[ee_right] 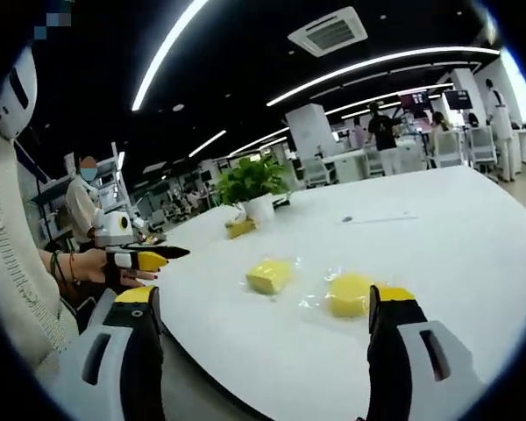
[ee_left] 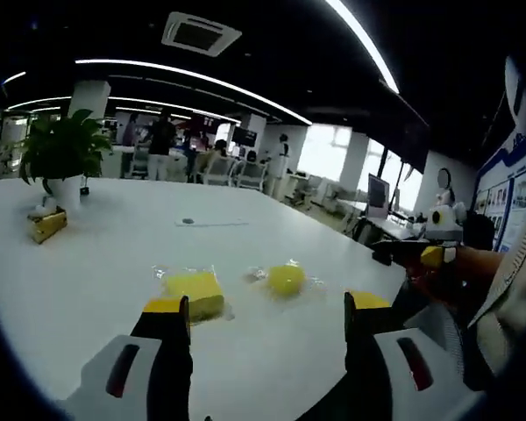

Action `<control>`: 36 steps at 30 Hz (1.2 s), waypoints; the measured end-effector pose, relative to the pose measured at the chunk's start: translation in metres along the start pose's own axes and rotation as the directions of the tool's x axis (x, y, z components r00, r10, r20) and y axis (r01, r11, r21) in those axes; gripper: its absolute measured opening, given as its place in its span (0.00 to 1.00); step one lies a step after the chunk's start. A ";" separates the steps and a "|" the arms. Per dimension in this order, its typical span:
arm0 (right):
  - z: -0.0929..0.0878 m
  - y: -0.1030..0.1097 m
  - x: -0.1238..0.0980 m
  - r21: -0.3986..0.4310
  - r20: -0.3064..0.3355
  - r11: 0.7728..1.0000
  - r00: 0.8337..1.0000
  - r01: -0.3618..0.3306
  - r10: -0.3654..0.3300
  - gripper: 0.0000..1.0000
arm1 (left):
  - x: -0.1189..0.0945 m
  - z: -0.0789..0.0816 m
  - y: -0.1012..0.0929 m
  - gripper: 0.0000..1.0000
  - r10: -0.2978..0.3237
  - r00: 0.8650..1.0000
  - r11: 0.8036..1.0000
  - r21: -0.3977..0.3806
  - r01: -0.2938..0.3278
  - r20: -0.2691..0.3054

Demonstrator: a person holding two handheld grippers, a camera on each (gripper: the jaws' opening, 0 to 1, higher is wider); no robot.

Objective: Compare the silicone blocks by pressing each to a similar depth, holding the contact briefly, and releasing to observe deformation and rebound differences across the visible hardness samples.

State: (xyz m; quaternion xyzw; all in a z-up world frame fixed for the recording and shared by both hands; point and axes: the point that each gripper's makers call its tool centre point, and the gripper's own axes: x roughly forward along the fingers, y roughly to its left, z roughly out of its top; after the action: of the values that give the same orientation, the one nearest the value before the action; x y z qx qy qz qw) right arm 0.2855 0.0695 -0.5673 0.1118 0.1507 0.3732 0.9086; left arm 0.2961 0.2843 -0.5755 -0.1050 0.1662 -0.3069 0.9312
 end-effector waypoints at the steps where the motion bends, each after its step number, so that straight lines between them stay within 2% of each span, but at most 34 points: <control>1: -0.001 0.000 -0.001 0.001 -0.008 1.000 1.000 0.001 -0.001 0.93 | 0.000 -0.001 -0.001 0.71 0.000 1.000 1.000 -0.011 0.000 -0.004; 9: 0.001 0.008 -0.005 0.030 -0.044 1.000 0.999 -0.006 0.008 0.90 | -0.005 -0.006 -0.008 0.70 -0.003 1.000 0.998 -0.071 0.001 -0.026; 15: 0.006 0.015 -0.005 0.026 -0.059 0.999 0.998 0.020 -0.018 0.90 | -0.006 -0.005 -0.019 0.64 -0.055 0.997 0.994 -0.096 0.051 -0.045; 21: 0.011 0.017 -0.005 0.014 -0.075 0.999 0.997 0.029 -0.028 0.92 | 0.000 -0.001 -0.025 0.67 -0.077 0.996 0.990 -0.124 0.072 -0.040; 24: 0.012 0.017 -0.006 0.007 -0.098 1.000 0.995 0.010 -0.009 0.91 | 0.002 0.003 -0.030 0.66 -0.074 0.996 0.989 -0.134 0.069 -0.038; 27: 0.015 0.009 -0.008 -0.003 -0.102 1.000 0.995 -0.007 0.006 0.91 | 0.004 0.007 -0.034 0.67 -0.060 0.998 0.989 -0.134 0.055 -0.036; 30: 0.017 -0.004 -0.010 0.012 -0.134 1.000 0.991 -0.025 0.026 0.92 | 0.007 0.015 -0.039 0.67 -0.032 0.999 0.988 -0.149 0.029 -0.020; 33: 0.020 -0.009 -0.013 0.009 -0.140 0.999 0.989 -0.049 0.049 0.94 | 0.013 0.018 -0.046 0.68 0.002 0.999 0.991 -0.133 -0.007 -0.035; 36: 0.026 -0.013 -0.018 -0.008 -0.128 0.996 0.988 -0.090 0.088 0.94 | 0.018 0.022 -0.053 0.69 0.008 0.999 0.992 -0.124 -0.012 -0.039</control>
State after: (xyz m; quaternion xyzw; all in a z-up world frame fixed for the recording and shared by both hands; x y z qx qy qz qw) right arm 0.2909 0.0457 -0.5441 0.0881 0.2006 0.4208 0.8803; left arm 0.2897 0.2333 -0.5442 -0.1560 0.2036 -0.2932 0.9210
